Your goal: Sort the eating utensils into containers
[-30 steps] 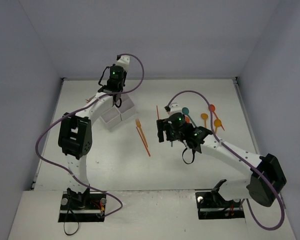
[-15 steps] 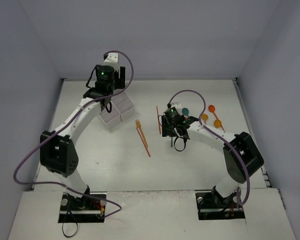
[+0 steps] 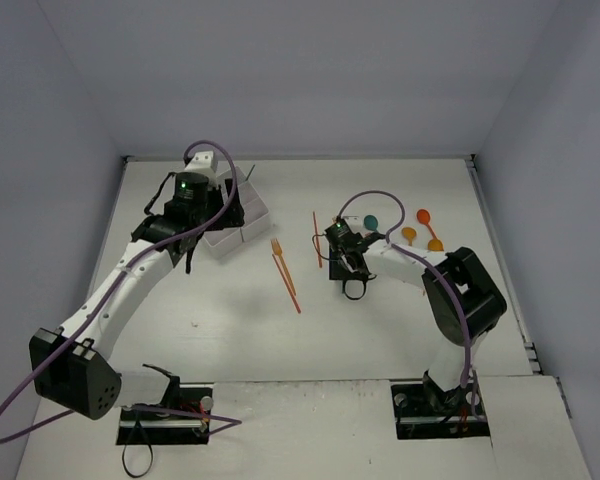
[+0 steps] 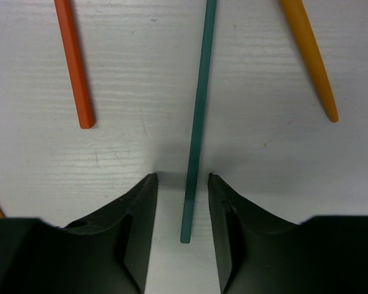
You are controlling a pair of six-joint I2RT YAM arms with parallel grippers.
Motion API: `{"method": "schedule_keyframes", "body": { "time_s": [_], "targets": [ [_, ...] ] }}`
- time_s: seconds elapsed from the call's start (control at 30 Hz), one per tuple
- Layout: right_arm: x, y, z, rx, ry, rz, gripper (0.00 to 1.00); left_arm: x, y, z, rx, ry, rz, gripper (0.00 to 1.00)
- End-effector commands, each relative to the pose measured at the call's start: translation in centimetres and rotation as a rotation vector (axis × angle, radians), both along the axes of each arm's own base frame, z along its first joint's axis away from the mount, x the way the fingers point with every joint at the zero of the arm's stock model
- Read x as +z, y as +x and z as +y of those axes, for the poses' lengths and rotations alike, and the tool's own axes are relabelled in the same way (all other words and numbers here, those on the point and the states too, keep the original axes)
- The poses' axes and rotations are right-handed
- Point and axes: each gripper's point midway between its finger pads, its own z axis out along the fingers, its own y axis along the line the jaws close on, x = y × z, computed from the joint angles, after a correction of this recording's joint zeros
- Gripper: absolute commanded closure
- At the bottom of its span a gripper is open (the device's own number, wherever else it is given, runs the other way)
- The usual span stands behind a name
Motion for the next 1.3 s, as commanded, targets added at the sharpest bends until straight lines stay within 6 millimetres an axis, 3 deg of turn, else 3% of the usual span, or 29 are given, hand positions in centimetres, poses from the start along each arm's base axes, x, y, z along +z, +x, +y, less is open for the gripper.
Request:
{"method": "schedule_keyframes", "body": {
  "time_s": [0.0,0.13,0.23,0.33,0.53,0.73,0.93,1.13,1.27],
  "targets": [
    [-0.5,0.5,0.2,-0.034,0.006,0.015,0.73,1.6,-2.0,-1.9,-0.019,-0.171,0.016,0.27],
    [-0.4,0.5,0.1,-0.026,-0.007,0.008,0.96,2.1,-2.4,-3.5,-0.052,-0.241,0.035,0.27],
    [1.4,0.8,0.1,-0.001,-0.005,-0.044,1.00,2.7,-2.4,-5.4,-0.104,-0.304,0.062,0.27],
    [4.9,1.3,0.5,0.054,0.018,-0.133,1.00,3.2,-1.9,-7.2,-0.142,-0.378,0.083,0.27],
    [14.9,0.0,4.1,0.283,0.149,-0.395,1.00,6.7,-1.2,-12.0,-0.281,-0.541,0.071,0.27],
    [20.4,-1.9,6.6,0.425,0.258,-0.520,1.00,8.3,-0.2,-15.0,-0.349,-0.576,0.044,0.27],
    [23.0,-2.5,7.5,0.468,0.313,-0.589,1.00,8.8,0.5,-16.8,-0.377,-0.590,0.030,0.27],
    [23.5,-2.3,7.9,0.480,0.320,-0.599,1.00,8.3,0.7,-17.9,-0.396,-0.567,0.034,0.28],
    [24.1,-1.8,8.5,0.477,0.338,-0.626,1.00,6.8,1.0,-18.2,-0.394,-0.534,0.053,0.38]
  ]
}}
